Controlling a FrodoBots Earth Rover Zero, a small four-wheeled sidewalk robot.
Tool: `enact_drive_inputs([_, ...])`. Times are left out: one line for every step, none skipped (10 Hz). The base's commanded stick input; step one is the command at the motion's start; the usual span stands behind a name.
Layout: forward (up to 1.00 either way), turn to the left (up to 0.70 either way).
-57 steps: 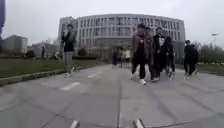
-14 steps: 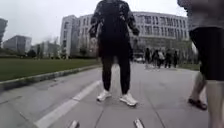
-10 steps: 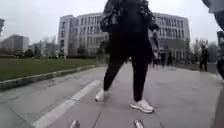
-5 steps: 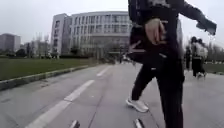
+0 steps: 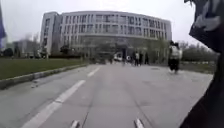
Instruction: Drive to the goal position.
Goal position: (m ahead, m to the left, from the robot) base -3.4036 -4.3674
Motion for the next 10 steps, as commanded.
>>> enact_drive_inputs([0.00,-0.06])
enact_drive_inputs([0.00,-0.06])
enact_drive_inputs([0.00,-0.06])
enact_drive_inputs([0.00,-0.06])
enact_drive_inputs([0.05,-0.05])
enact_drive_inputs([0.25,-0.02])
enact_drive_inputs([0.67,-0.03])
enact_drive_inputs([0.85,-0.03])
enact_drive_inputs([0.85,-0.03])
enact_drive_inputs([0.85,-0.03])
